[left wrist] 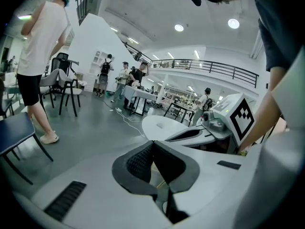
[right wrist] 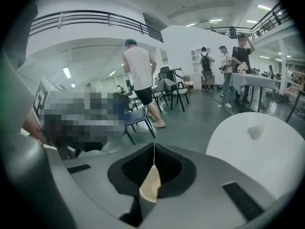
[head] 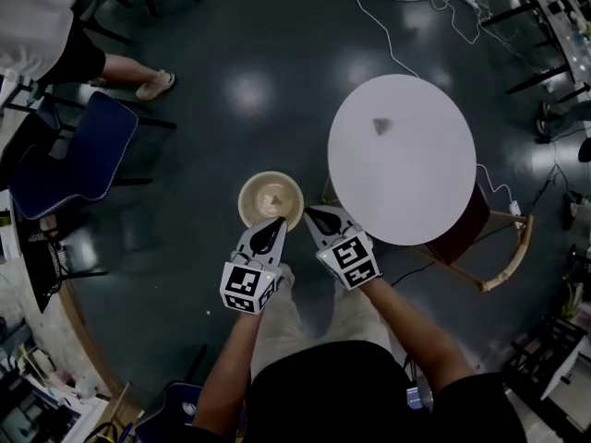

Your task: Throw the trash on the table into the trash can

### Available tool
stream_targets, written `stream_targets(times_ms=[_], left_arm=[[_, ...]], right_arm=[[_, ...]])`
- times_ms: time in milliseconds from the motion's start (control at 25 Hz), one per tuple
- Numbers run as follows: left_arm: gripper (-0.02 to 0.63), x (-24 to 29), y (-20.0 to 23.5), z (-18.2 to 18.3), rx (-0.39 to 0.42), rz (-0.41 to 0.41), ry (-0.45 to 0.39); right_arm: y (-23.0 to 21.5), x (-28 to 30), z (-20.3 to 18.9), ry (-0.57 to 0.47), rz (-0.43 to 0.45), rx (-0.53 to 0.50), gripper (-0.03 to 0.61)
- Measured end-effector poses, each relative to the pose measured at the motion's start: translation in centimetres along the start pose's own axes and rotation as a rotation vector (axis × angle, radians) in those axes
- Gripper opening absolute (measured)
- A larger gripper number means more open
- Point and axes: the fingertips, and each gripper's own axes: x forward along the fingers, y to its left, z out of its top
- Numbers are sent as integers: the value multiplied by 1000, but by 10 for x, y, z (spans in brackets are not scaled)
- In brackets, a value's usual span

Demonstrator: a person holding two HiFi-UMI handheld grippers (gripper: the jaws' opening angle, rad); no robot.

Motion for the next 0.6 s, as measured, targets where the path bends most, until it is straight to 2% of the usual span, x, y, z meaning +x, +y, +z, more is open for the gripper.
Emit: stream_targets(times_ms=[200, 400, 600], left_arm=[[15, 12, -12, 8, 7, -1, 2], [15, 27, -17, 21, -5, 31, -19], [15, 49, -38, 31, 8, 20, -18]], right_arm=[[-36, -23, 6, -30, -51, 8, 25], [-86, -49, 12, -63, -117, 26, 25], [-134, -73, 14, -75, -169, 30, 25]])
